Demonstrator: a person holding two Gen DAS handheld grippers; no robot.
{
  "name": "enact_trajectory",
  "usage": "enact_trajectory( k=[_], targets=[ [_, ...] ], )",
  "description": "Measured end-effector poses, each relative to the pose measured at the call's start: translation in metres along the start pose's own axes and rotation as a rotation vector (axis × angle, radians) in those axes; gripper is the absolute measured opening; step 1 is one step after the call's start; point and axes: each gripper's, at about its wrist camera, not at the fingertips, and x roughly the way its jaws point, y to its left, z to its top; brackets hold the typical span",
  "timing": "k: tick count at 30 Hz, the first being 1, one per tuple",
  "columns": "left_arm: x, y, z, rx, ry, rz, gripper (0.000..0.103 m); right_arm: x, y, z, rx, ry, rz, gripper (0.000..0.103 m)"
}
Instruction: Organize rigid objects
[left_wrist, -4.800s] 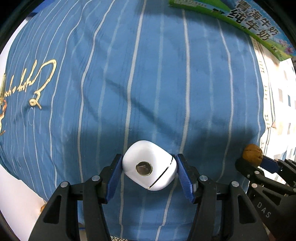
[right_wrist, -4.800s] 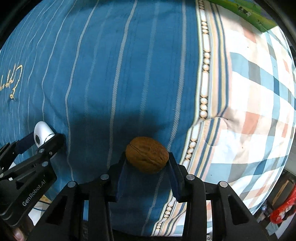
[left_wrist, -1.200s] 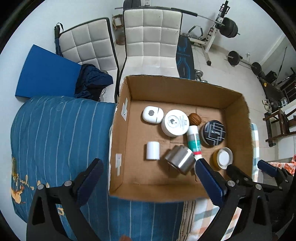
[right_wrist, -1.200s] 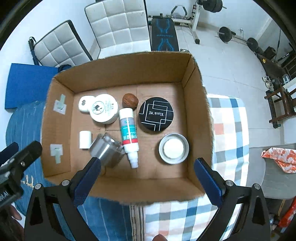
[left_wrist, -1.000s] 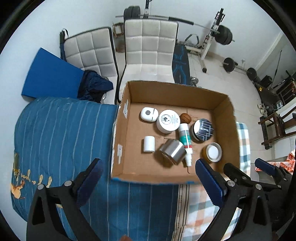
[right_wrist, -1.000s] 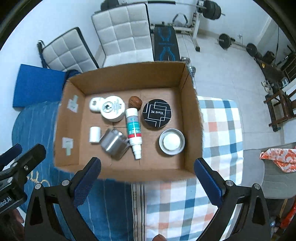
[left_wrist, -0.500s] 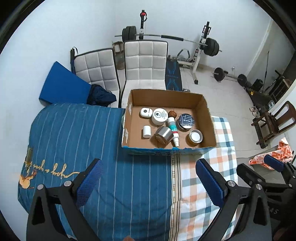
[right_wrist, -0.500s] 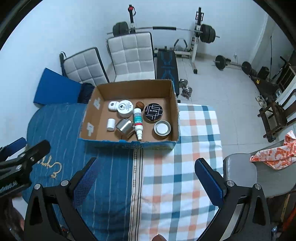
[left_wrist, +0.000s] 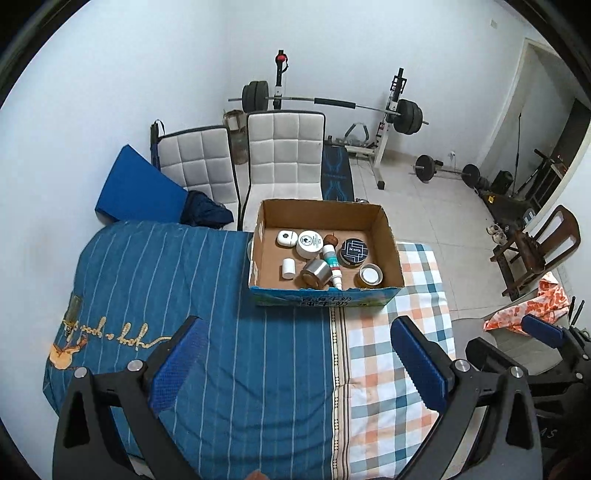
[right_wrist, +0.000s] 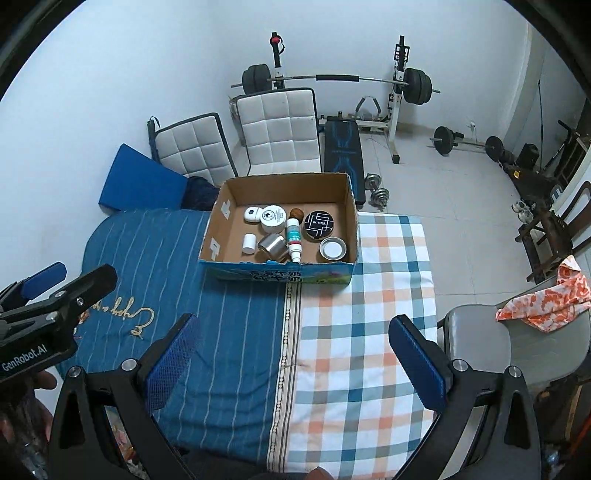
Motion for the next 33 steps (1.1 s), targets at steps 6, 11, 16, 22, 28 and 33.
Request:
enact_trajectory(
  k=[6, 11, 16, 22, 28, 33],
  targets=[
    [-0.008, 0.0, -0.002, 0.0, -0.026, 0.012, 0.103, -0.016, 0.001, 0.002, -0.005, -0.026, -0.01, 0.103],
    [-0.013, 0.0, 0.001, 0.001, -0.056, 0.021, 0.103, -0.02, -0.003, 0.011, 0.001, -0.046, -0.033, 0.103],
    [-0.02, -0.001, 0.007, 0.005, -0.079, 0.018, 0.103, -0.026, -0.007, 0.02, 0.008, -0.071, -0.047, 0.103],
    [-0.026, -0.002, 0.009, 0.011, -0.098, 0.023, 0.103, -0.031, -0.011, 0.024, 0.014, -0.086, -0.057, 0.103],
    [-0.03, -0.001, 0.011, 0.004, -0.108, 0.023, 0.103, -0.033, -0.014, 0.023, 0.015, -0.087, -0.067, 0.103],
    [-0.036, 0.0, 0.011, 0.0, -0.122, 0.026, 0.103, -0.039, -0.015, 0.021, 0.029, -0.1, -0.077, 0.103]
  ],
)
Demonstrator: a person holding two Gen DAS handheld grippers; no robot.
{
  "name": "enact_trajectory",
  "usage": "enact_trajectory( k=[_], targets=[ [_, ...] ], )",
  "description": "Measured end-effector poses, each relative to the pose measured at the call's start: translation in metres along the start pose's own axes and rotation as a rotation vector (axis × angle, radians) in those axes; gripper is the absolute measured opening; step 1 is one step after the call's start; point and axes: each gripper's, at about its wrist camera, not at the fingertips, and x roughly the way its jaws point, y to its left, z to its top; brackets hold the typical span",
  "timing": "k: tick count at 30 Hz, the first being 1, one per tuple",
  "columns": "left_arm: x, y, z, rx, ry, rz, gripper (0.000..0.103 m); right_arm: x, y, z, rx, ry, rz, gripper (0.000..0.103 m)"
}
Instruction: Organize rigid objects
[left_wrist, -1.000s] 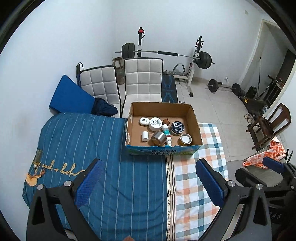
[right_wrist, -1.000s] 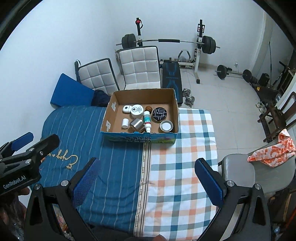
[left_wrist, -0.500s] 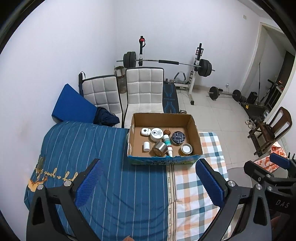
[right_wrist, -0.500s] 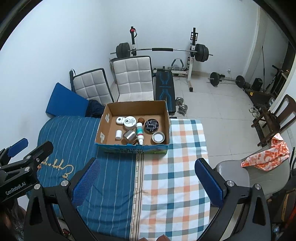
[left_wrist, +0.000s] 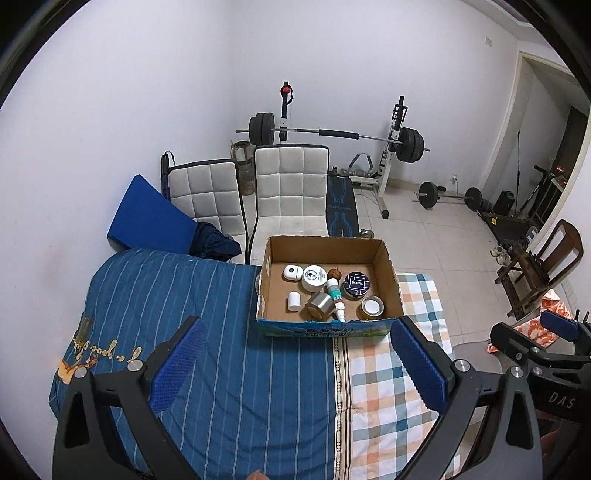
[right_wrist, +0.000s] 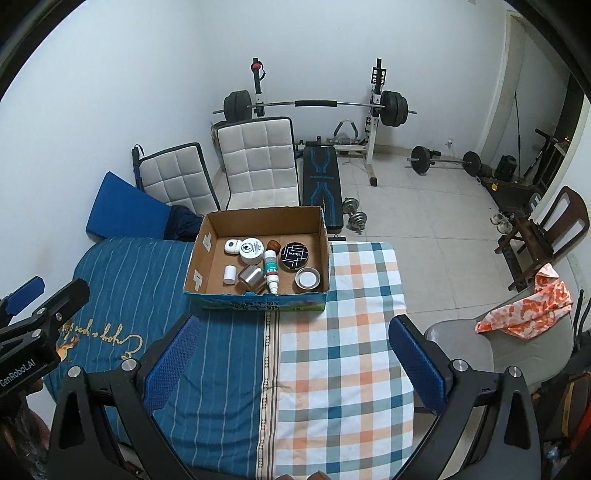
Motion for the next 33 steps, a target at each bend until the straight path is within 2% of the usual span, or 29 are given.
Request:
enact_trajectory(
  k=[12, 33],
  targets=[
    [-0.007, -0.001, -0.001, 0.011, -0.008, 0.0, 0.103, -0.015, 0.001, 0.002, 0.012, -0.034, -0.012, 0.103],
    [-0.011, -0.002, -0.007, 0.014, -0.009, 0.02, 0.103, -0.019, 0.003, 0.0, 0.006, -0.035, -0.014, 0.103]
  ],
)
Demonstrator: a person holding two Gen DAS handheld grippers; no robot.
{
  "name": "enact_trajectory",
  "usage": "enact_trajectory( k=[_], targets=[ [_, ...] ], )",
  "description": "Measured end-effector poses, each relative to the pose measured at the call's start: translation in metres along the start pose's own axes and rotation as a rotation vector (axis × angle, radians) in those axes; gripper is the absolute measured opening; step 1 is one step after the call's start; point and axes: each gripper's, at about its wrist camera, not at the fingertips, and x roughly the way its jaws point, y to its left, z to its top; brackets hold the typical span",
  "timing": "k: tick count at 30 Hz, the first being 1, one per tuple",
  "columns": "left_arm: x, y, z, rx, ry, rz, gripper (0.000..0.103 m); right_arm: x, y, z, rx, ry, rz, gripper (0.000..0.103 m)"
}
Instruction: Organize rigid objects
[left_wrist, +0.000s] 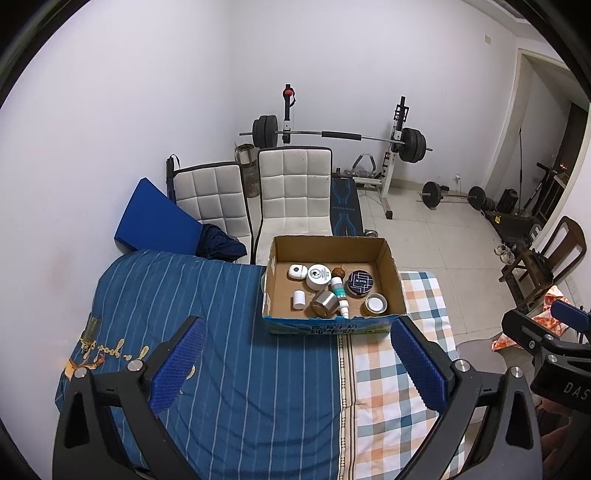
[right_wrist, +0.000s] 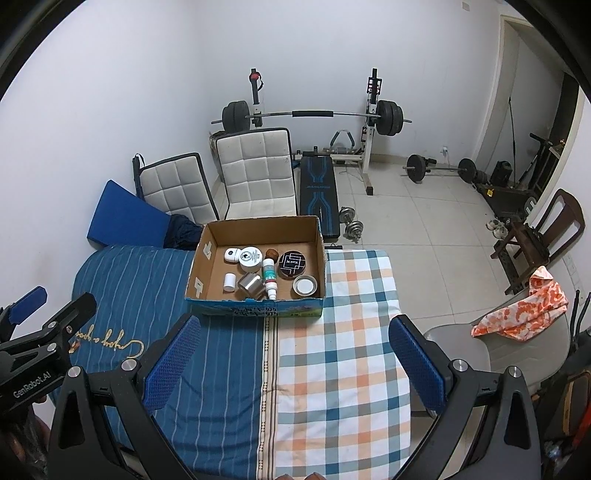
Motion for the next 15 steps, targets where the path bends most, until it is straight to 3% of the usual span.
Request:
enact_trajectory(
  k=[15],
  targets=[
    [-0.0025, -0.0001, -0.001, 0.001, -0.005, 0.0, 0.103, -0.0034, 0.001, -0.0032, 0.001, -0.003, -0.007, 0.103]
  ],
)
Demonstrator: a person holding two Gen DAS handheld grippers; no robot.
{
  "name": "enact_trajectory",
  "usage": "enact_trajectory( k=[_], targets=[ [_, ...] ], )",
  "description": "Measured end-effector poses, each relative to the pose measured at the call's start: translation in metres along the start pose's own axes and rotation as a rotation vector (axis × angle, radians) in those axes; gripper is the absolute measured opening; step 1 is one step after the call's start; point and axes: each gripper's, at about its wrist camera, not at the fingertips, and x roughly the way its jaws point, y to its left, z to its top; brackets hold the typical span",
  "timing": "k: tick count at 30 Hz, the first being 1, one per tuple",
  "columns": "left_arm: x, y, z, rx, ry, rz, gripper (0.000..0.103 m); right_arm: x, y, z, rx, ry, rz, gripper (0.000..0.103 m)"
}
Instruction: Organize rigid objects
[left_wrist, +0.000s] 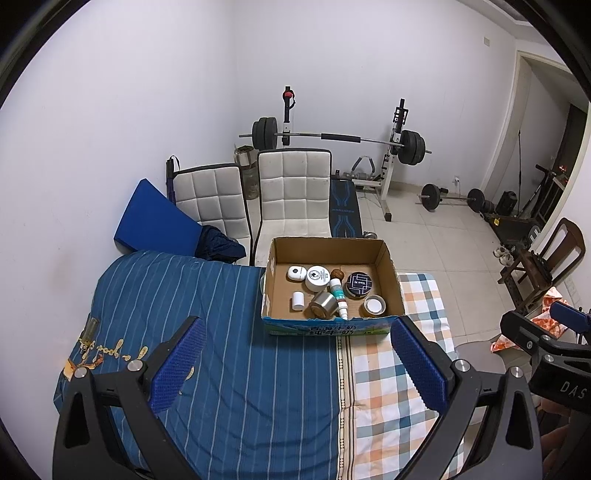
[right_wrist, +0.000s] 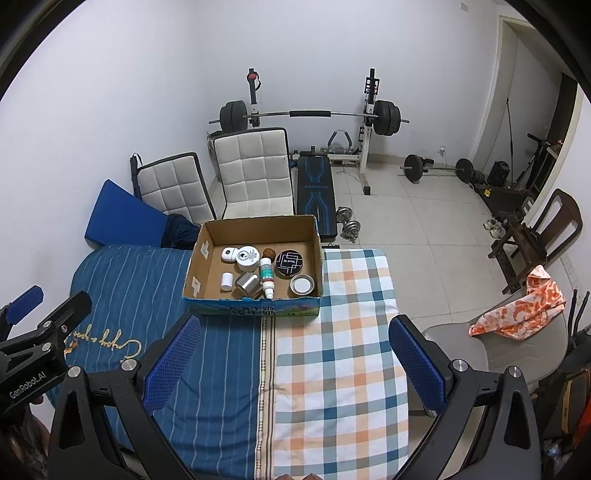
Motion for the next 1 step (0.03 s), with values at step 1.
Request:
enact_trajectory(
  k=[1],
  targets=[
    [-0.0002, -0.0006, 0.0002, 0.0, 0.001, -0.001, 0.103, -0.0006, -0.0012, -0.001, 0.002, -0.001, -0.003, 0.103]
  ],
)
